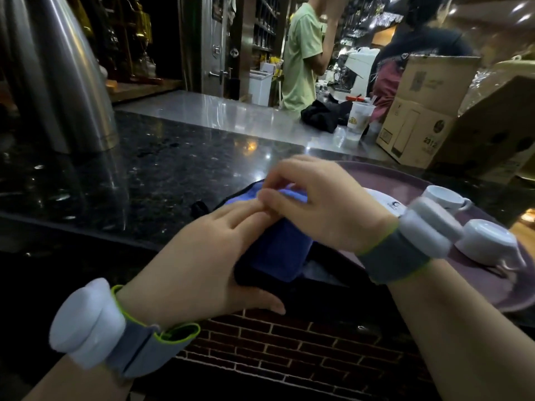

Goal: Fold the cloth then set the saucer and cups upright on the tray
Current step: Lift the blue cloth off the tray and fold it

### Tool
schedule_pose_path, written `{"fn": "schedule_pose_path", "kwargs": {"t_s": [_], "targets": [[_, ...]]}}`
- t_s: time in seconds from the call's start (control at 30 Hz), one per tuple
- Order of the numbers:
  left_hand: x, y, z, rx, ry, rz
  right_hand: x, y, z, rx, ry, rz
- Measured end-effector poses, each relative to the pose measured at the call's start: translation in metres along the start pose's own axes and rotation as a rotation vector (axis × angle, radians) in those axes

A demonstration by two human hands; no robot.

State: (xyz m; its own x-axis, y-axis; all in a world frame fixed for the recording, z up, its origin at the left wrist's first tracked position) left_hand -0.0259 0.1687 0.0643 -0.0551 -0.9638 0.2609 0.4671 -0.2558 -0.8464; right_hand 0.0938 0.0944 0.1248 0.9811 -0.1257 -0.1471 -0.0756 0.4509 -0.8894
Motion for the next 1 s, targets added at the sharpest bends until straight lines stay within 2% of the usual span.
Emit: {"fn": "schedule_pose_path", "kwargs": {"t_s": [0.1, 0.2, 0.33, 0.43, 0.57, 0.73, 0.83, 0.9, 0.93, 1.0], "targets": [[-0.001, 0.005, 0.001, -0.020, 0.004, -0.026, 0.000, 0.010, -0.018, -0.151, 0.023, -0.022], [-0.005, 0.010, 0.001, 0.027, -0.039, -0.056, -0.002, 0.020, -0.030, -0.260, 0.033, -0.048], [-0.006, 0.009, 0.001, 0.036, -0.080, -0.029, -0.001, 0.023, -0.038, -0.351, 0.013, -0.100], [-0.004, 0.004, 0.003, 0.070, -0.130, -0.097, 0.005, 0.018, -0.038, -0.393, -0.009, -0.050], [-0.011, -0.005, 0.007, 0.138, -0.136, -0.201, 0.017, 0.003, -0.036, -0.338, 0.013, -0.094], [-0.038, -0.032, 0.012, 0.092, -0.206, -0.341, 0.022, 0.008, -0.024, -0.274, 0.015, -0.231], [-0.050, -0.051, 0.003, 0.021, -0.229, -0.394, 0.016, 0.019, -0.013, -0.237, 0.040, -0.234], [-0.046, -0.056, -0.005, -0.035, -0.257, -0.517, 0.013, 0.023, -0.005, -0.193, 0.054, -0.228], [-0.039, -0.053, -0.008, -0.043, -0.248, -0.511, 0.011, 0.024, -0.002, -0.167, 0.060, -0.226], [-0.022, -0.041, -0.009, 0.007, -0.217, -0.244, 0.007, 0.027, 0.004, -0.133, 0.058, -0.225]]}}
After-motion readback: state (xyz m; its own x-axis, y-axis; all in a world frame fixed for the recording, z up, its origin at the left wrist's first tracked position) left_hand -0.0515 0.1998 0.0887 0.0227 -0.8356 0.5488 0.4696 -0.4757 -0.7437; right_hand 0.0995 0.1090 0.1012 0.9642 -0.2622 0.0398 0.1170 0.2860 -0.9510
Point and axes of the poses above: each hand's wrist, its own z-axis towards the middle knuckle, its own y-axis out of the palm, x = y × z, the point moved 3 cm from there along z, towards the middle knuckle, and after that the axes turned 6 degrees about -z, right-handed, at the moved point
